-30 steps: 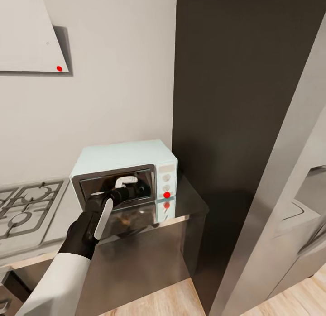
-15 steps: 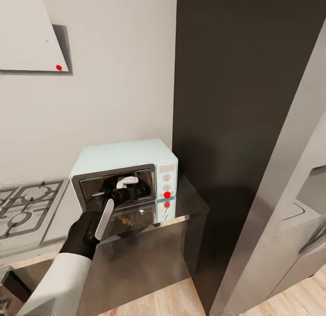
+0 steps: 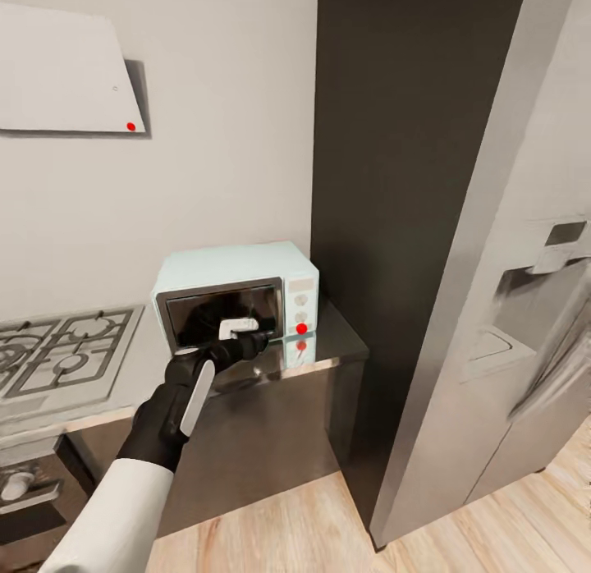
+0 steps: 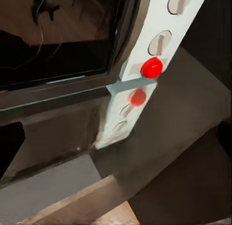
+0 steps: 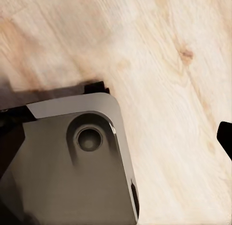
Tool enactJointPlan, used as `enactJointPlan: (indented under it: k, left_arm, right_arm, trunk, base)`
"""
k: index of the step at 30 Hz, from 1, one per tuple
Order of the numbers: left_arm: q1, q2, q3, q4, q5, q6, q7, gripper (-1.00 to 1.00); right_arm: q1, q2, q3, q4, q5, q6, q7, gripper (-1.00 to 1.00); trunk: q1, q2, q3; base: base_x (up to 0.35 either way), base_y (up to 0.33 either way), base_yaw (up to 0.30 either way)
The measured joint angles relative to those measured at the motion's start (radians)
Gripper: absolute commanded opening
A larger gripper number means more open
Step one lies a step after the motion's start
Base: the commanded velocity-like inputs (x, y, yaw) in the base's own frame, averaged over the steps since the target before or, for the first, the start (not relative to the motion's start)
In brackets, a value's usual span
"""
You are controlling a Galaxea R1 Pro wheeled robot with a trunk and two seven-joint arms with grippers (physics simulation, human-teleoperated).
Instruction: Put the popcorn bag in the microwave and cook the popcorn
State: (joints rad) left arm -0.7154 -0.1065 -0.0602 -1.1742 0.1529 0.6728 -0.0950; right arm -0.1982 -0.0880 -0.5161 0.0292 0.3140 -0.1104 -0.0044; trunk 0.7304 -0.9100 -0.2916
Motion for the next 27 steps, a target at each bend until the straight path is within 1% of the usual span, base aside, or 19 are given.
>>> enactJointPlan:
  k: [3,5,6,8,12,14,16,19,20,22,23,27]
  left_arm:
    - [0.0,-0.003,-0.019,0.003,0.006,-0.001,0.001,1.0]
    - [0.0,-0.005,-0.022,0.026,0.019,0.0,-0.003,1.0]
    - [0.0,-0.004,-0.023,0.057,0.034,-0.001,-0.005,1.0]
    - [0.0,-0.003,-0.022,0.094,0.055,-0.007,-0.006,1.0]
    - [0.0,-0.001,-0.022,0.128,0.095,-0.075,0.0,1.0]
    - [0.0,0.0,-0.022,0.149,0.099,-0.085,0.001,1.0]
    - [0.0,0.0,-0.023,0.178,0.095,-0.089,0.002,1.0]
    - [0.0,0.001,-0.022,0.196,0.098,-0.087,0.003,1.0]
    - [0.0,0.004,-0.021,0.232,0.1,-0.084,0.003,1.0]
    - [0.0,0.004,-0.021,0.273,0.1,-0.085,0.003,1.0]
    - [0.0,0.008,-0.02,0.318,0.098,-0.088,0.002,1.0]
    - [0.0,0.013,-0.019,0.426,0.097,-0.093,0.004,1.0]
  right_arm:
    - [0.0,0.002,0.0,0.0,0.0,0.0,-0.005,1.0]
    - [0.0,0.003,-0.001,0.0,-0.001,0.002,-0.006,1.0]
    - [0.0,0.003,-0.001,0.0,0.0,0.003,-0.006,1.0]
    - [0.0,0.004,-0.001,0.0,0.001,0.004,-0.007,1.0]
    - [0.0,0.004,-0.004,0.0,0.002,0.007,-0.006,1.0]
    - [0.0,0.004,-0.002,0.0,0.006,0.008,-0.006,1.0]
    - [0.0,0.003,-0.001,0.0,0.007,0.007,-0.006,1.0]
    - [0.0,0.002,0.001,0.0,0.008,0.006,-0.005,1.0]
    - [0.0,0.002,0.001,0.0,0.01,0.004,-0.005,1.0]
    - [0.0,0.002,0.001,0.0,0.01,0.004,-0.006,1.0]
    - [0.0,0.002,0.002,0.0,0.01,0.004,-0.005,1.0]
    - [0.0,0.003,0.002,0.0,0.01,0.004,-0.005,1.0]
  trunk:
    - [0.0,0.0,0.0]
    - [0.0,0.0,0.0]
    - [0.0,0.0,0.0]
    - [0.0,0.0,0.0]
    - [0.0,0.0,0.0]
    - [0.0,0.0,0.0]
    - [0.0,0.0,0.0]
    - [0.0,0.0,0.0]
    - [0.0,0.0,0.0]
    - [0.0,0.0,0.0]
    - [0.0,0.0,0.0]
    - [0.0,0.0,0.0]
  base:
    - [-0.346,0.0,0.0]
    - [-0.346,0.0,0.0]
    - [-0.346,0.0,0.0]
    - [-0.346,0.0,0.0]
    - [-0.331,0.0,0.0]
    - [-0.244,0.0,0.0]
    - [-0.164,0.0,0.0]
    - [-0.164,0.0,0.0]
    - [-0.272,0.0,0.0]
    - [-0.309,0.0,0.0]
    - [-0.328,0.0,0.0]
    - [-0.329,0.0,0.0]
